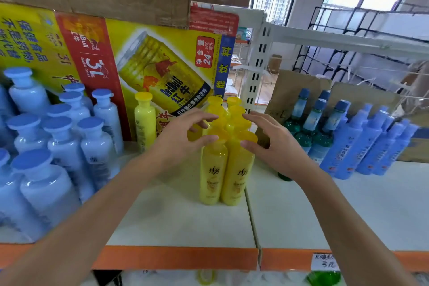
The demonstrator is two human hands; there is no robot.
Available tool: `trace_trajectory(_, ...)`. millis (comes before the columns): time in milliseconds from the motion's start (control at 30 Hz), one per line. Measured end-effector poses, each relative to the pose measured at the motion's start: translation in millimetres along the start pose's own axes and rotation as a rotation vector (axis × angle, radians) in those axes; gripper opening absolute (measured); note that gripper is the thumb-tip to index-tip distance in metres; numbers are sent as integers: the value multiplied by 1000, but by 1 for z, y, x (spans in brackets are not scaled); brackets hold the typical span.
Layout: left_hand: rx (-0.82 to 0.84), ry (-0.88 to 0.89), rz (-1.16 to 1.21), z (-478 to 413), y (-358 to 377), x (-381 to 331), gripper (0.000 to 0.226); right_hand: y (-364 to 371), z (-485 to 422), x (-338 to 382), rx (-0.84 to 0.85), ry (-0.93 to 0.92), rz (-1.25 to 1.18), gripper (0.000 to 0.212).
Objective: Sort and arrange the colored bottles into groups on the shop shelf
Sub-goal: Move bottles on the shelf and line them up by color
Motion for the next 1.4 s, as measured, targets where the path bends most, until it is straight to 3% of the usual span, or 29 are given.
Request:
trace_trajectory(167,23,31,-349,-29,-45,7,37,-1,-32,21,48,-77,13,65)
trace_trajectory(333,30,-26,-543,-58,-88,40,37,22,-70,37,153,-183,95,66)
trace_trajectory(567,190,-101,-932,-79,-111,72,43,57,-108,49,241,-221,156,63)
trace_trajectory(933,207,-182,-837,-87,-103,86,33,67,-118,49,301,-204,165,62)
trace_trajectory(1400,296,9,-767,-62,-99,33,34,38,-76,60,229,-162,153,57)
Point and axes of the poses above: each hand's wrist, its own z-axis away from the middle knuckle, its own y-axis out of the palm, x = y × z, the point moved 2 cm from there along -z, towards the middle knuckle, and after that the axes turned 9 degrees about -x, right-handed, at the moved point
